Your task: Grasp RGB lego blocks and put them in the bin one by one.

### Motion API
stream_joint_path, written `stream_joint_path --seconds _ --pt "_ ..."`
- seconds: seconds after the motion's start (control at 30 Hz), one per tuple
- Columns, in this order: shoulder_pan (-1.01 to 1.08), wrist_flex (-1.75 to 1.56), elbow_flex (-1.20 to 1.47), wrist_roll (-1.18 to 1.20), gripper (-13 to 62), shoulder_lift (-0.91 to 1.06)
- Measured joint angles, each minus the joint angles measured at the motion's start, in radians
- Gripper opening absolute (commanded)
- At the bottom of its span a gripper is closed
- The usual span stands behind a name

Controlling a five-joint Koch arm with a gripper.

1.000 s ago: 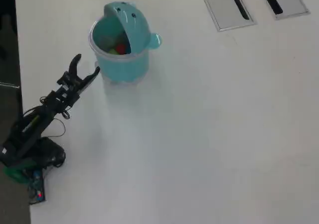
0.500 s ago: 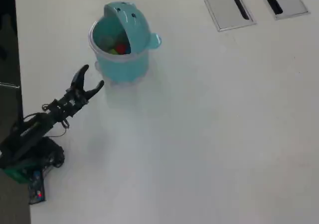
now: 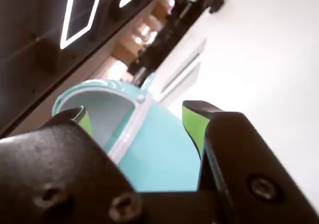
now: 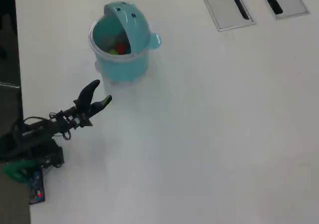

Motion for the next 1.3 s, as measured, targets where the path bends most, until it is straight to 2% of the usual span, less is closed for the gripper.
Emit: stream_joint_path --seconds 1.07,1.3 --pt "0.233 -0.449 0.466 0.166 33.0 -0.002" --pt "0.284 -0.460 0.492 0.206 33.0 0.000"
